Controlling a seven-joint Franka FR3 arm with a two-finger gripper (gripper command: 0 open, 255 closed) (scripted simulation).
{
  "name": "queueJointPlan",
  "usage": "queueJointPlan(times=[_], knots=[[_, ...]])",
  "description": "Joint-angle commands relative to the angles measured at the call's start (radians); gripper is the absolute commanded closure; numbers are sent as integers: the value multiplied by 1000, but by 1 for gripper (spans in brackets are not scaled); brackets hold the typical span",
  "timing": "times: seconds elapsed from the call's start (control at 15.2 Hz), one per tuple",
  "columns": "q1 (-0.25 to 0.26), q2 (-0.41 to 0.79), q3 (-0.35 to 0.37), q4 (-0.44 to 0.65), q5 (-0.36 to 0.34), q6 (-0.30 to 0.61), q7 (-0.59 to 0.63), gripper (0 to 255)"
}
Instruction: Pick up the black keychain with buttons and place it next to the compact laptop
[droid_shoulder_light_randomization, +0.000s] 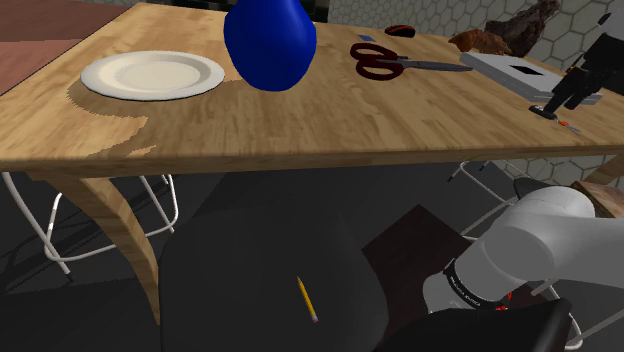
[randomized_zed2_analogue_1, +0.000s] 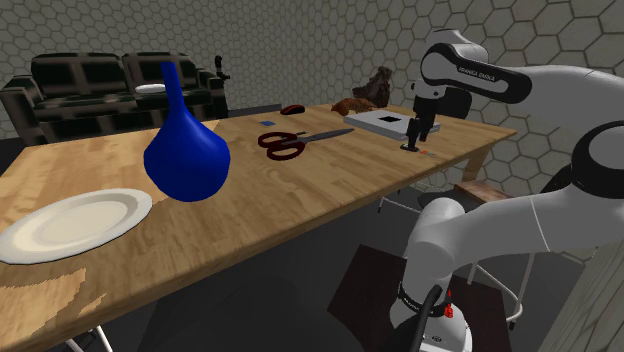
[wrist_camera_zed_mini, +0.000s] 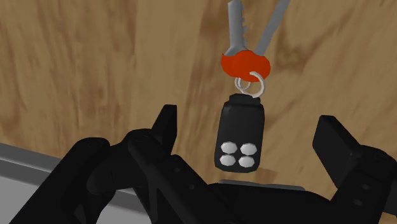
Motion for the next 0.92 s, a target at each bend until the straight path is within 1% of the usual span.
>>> queueJointPlan(times=[0.0, 0.07, 0.33, 0.86], knots=[[0, 0, 0, 0, 0, 0, 0, 0], [0, 0, 0, 0, 0, 0, 0, 0], [21, 56, 41, 147, 42, -95, -19, 0], [21, 56, 41, 147, 42, -95, -19, 0]])
